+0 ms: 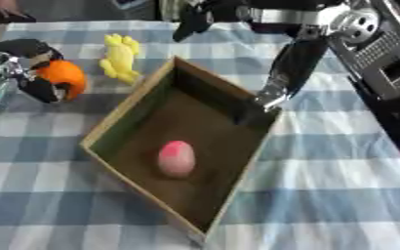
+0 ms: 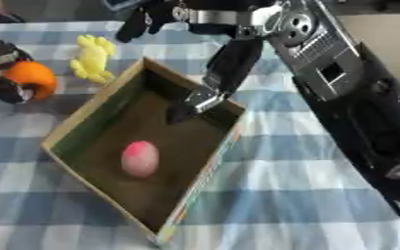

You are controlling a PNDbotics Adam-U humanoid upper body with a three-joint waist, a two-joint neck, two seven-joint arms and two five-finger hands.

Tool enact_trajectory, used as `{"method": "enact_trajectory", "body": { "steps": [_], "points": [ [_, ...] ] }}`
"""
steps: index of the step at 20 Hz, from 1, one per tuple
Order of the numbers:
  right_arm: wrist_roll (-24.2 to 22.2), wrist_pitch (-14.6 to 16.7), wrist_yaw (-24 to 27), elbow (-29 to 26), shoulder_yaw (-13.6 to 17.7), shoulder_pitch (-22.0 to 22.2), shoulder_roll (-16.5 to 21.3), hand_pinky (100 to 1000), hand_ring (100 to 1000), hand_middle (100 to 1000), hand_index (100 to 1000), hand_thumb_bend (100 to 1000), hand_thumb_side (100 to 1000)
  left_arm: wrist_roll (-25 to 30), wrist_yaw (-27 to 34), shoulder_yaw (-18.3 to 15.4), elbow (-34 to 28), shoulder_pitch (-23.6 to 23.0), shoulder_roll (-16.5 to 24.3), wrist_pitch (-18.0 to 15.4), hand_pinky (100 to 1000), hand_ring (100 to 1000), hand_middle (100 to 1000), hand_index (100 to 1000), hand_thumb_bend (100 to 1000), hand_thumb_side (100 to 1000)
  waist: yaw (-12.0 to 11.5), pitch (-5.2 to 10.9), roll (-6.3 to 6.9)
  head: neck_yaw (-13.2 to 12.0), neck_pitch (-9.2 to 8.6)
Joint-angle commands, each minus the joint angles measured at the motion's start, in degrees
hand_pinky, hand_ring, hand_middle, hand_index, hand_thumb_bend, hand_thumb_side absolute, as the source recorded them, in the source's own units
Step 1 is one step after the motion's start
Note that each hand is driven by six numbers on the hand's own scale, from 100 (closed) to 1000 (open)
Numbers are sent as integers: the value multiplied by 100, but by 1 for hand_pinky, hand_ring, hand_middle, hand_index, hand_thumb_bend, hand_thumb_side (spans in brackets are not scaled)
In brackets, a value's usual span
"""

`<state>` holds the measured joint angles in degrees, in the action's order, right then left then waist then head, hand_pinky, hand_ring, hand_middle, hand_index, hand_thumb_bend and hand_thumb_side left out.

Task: Pick up objects on the table and place them in the box.

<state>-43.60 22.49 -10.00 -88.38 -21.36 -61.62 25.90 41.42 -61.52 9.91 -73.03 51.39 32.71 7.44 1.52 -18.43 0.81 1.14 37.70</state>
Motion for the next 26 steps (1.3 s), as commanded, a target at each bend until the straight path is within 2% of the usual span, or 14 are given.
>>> {"method": "enact_trajectory", "body": {
  "steps": [1,2,3,7,11,13,14,19,22,26],
  "points": [
    [-818,729,140,-205,271,-59,192,857,880,832,926,540,732,-106,110,-50,-381,99,170,47,384,624,590,764,100,265,-7,125,19,16,-5],
    [-779,671,177,-252,364,-39,220,857,877,828,924,496,777,-126,125,-65,-482,95,190,65,362,605,570,751,100,269,-7,128,23,18,-2],
    [-722,602,212,-302,472,-13,251,856,875,822,922,485,767,-160,131,-88,-595,99,209,91,337,583,544,728,100,277,-7,132,27,19,1],
    [-406,279,281,-531,880,129,381,856,865,805,914,406,837,-305,190,-165,-1095,123,244,203,274,524,481,673,100,294,-14,138,33,31,4],
    [-42,-82,239,-722,1191,342,491,856,851,786,908,371,872,-298,385,-185,-1678,173,268,206,270,518,476,667,100,303,-26,148,45,48,7],
    [138,-258,199,-774,1354,475,523,856,844,776,905,305,898,-278,469,-164,-1970,204,285,163,269,516,475,666,100,307,-27,153,52,53,12],
    [228,-348,176,-786,1453,545,532,856,842,772,905,322,898,-274,507,-145,-2117,217,288,129,268,515,473,665,100,309,-29,155,55,55,9],
    [704,-823,162,-892,1870,869,498,864,834,762,904,276,906,-424,774,-18,-2890,268,252,39,263,501,458,664,100,324,-25,160,74,50,-6],
    [972,-1081,212,-968,2000,1008,476,867,831,752,902,263,900,-515,1027,107,-3325,270,240,19,258,495,452,661,100,331,-18,162,85,46,0],
    [1328,-1391,295,-1082,2101,1147,392,870,821,731,896,252,888,-439,1382,260,-3877,218,195,189,260,499,447,660,100,336,-13,158,113,49,-13]
  ]
}}
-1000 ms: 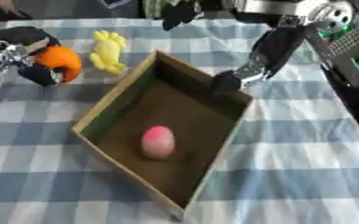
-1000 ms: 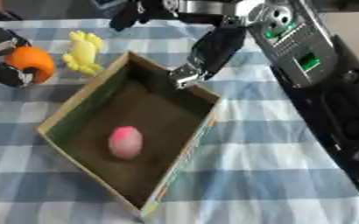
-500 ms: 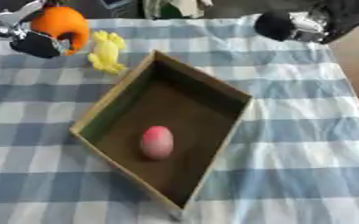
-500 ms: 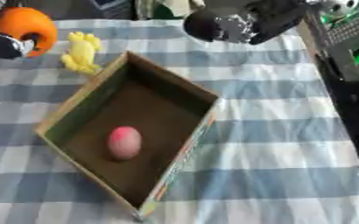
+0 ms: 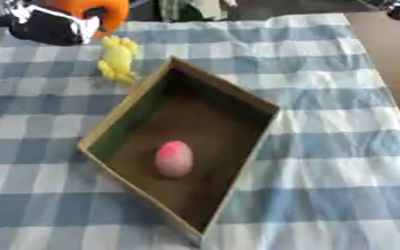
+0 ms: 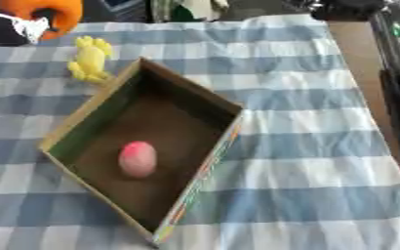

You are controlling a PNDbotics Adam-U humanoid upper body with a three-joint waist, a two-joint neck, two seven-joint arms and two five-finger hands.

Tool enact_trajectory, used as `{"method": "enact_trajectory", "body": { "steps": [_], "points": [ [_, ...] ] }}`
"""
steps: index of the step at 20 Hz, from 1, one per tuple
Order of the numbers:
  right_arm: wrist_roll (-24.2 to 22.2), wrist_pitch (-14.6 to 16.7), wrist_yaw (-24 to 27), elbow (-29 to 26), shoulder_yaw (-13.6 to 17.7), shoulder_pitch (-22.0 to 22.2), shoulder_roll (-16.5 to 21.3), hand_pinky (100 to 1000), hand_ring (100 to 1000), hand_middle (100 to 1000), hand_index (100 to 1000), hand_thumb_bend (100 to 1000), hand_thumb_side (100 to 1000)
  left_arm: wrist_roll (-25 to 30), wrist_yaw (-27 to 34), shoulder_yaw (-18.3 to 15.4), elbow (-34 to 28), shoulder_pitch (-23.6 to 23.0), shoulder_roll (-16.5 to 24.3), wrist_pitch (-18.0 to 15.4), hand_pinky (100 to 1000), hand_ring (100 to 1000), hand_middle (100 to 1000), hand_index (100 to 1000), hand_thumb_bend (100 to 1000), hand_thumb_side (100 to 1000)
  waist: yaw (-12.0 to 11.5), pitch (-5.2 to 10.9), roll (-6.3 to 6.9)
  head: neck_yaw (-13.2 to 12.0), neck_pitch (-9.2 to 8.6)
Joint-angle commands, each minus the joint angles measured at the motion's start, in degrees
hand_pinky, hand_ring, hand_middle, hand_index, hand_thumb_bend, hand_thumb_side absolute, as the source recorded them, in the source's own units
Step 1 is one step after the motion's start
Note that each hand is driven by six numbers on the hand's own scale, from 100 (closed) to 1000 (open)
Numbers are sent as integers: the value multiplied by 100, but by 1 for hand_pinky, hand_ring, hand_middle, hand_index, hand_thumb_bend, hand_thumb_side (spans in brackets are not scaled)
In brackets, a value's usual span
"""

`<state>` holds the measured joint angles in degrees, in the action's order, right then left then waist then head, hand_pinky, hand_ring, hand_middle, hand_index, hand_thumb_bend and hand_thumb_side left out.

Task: Pick up objects on the table and place them in the box.

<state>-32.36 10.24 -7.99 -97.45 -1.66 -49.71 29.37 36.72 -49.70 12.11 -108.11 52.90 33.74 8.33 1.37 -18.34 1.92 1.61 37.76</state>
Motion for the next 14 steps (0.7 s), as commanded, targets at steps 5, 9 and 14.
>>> {"method": "enact_trajectory", "body": {
  "steps": [5,9,14],
  "points": [
    [623,-560,334,-371,353,74,-75,908,825,740,896,100,811,214,590,252,-581,33,-172,266,258,499,449,661,100,331,20,134,18,7,-38],
    [985,-857,511,-518,448,155,-106,905,818,728,886,100,806,312,594,444,-550,17,-472,233,260,501,452,662,100,323,21,112,15,1,-37],
    [1450,-1027,541,-648,395,214,-95,901,814,719,880,100,816,455,390,749,-418,-60,-537,92,267,509,462,669,100,305,18,80,14,6,-26]
  ]
}}
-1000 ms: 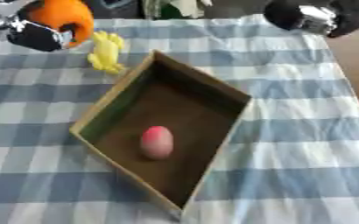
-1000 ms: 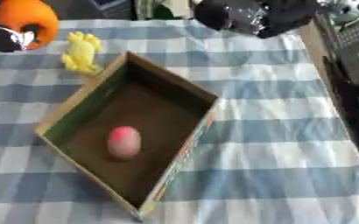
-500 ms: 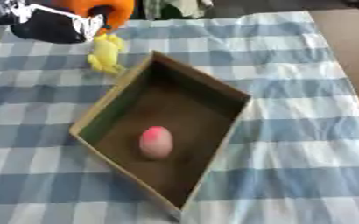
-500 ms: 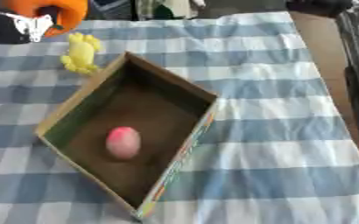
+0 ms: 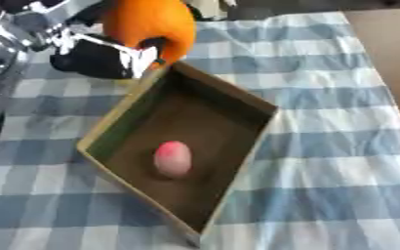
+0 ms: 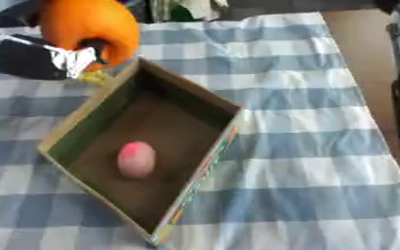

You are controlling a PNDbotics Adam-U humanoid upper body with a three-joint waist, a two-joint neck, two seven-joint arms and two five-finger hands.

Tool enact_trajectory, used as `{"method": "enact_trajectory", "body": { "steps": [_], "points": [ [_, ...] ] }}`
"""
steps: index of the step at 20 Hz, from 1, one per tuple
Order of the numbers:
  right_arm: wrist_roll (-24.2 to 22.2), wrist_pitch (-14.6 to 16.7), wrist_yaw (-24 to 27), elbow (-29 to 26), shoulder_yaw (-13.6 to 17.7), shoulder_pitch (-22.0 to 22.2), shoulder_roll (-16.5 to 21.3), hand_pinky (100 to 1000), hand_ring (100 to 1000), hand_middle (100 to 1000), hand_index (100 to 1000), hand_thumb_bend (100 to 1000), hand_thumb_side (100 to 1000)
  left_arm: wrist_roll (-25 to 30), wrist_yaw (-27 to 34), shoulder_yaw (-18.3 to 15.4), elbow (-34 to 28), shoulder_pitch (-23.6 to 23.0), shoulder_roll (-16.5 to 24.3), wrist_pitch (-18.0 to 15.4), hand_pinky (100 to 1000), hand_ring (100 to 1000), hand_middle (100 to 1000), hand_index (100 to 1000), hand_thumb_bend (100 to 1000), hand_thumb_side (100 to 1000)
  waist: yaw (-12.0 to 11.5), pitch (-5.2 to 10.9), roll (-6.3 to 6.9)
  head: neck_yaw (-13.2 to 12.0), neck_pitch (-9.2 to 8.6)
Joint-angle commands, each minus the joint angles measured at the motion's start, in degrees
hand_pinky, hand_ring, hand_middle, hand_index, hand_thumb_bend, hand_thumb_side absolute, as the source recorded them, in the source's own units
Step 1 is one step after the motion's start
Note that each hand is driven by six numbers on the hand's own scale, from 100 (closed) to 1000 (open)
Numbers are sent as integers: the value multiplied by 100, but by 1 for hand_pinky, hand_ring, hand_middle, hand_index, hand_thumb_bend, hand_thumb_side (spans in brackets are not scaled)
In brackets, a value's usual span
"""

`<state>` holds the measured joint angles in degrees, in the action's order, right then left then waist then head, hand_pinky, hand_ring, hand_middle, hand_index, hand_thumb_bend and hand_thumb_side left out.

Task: Pick up objects on the table and place them in the box.

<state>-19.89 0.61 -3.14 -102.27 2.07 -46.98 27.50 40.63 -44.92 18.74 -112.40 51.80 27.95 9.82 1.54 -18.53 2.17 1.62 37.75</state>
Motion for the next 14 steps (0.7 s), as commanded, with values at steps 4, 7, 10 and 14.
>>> {"method": "enact_trajectory", "body": {
  "steps": [4,7,10,14],
  "points": [
    [377,-122,83,-223,17,-44,103,902,813,716,875,100,818,128,-204,297,96,-57,58,-144,271,523,467,670,100,293,-1,78,-21,21,-17],
    [420,-142,98,-249,21,-36,99,903,812,714,873,100,821,152,-284,425,164,-154,62,-177,273,527,471,669,100,286,-6,63,-29,26,-19],
    [422,-153,115,-277,20,-33,81,903,812,714,870,100,825,139,-400,568,345,-245,21,-204,279,532,477,671,100,276,0,48,-36,12,-36],
    [451,-143,170,-316,23,-33,76,904,811,712,868,100,832,9,-639,737,644,-307,-46,-228,291,545,497,679,100,260,15,39,-41,-11,-56]
  ]
}}
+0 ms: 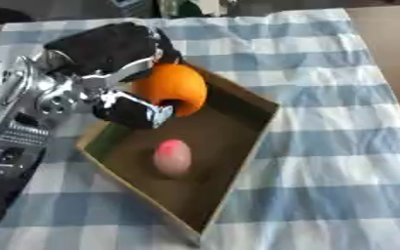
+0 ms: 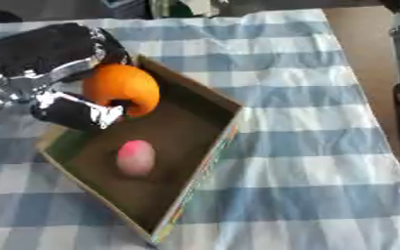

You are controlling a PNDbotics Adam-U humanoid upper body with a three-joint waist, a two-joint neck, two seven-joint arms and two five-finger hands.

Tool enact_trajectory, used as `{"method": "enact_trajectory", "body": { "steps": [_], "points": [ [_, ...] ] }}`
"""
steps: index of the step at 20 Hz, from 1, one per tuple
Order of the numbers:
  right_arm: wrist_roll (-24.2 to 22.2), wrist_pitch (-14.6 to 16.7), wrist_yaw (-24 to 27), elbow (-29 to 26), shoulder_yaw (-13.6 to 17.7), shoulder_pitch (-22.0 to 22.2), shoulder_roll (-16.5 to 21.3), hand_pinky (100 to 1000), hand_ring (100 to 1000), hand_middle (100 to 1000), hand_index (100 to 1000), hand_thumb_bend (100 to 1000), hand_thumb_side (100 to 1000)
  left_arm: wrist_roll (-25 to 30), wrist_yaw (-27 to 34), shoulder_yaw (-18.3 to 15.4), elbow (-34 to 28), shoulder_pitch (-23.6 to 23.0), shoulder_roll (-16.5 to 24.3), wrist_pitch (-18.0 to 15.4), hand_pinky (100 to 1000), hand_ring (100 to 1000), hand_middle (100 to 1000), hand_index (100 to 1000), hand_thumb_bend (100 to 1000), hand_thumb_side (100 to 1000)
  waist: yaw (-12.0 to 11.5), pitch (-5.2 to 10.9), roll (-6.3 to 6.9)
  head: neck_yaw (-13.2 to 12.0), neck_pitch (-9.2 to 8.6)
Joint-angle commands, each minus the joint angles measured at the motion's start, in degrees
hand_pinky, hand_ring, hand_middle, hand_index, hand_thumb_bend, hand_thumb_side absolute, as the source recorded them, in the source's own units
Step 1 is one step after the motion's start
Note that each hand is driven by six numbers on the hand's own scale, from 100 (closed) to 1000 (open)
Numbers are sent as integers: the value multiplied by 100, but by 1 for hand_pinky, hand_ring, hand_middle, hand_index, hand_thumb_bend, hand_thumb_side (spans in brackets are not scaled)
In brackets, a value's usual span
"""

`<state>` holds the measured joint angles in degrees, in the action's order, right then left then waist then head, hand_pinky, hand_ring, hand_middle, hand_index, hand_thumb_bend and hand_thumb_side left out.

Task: Pick up objects on the table and place them in the box.

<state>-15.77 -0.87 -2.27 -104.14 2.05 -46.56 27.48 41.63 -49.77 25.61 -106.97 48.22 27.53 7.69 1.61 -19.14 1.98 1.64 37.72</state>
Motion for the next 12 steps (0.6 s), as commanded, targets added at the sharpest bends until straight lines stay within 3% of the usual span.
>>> {"method": "enact_trajectory", "body": {
  "steps": [1,9,12],
  "points": [
    [54,10,104,-145,23,-74,81,904,811,712,867,100,832,-156,-233,90,186,41,-27,-15,297,552,507,686,100,258,12,98,-22,-18,-59],
    [62,34,199,-242,5,-64,106,904,811,710,860,100,832,-550,-870,366,848,11,-244,-242,355,600,553,726,100,244,44,56,-32,-45,-83],
    [60,23,206,-245,19,-51,108,904,811,709,857,100,830,-449,-986,409,964,3,-292,-359,442,699,659,832,100,247,39,50,-42,-52,-81]
  ]
}}
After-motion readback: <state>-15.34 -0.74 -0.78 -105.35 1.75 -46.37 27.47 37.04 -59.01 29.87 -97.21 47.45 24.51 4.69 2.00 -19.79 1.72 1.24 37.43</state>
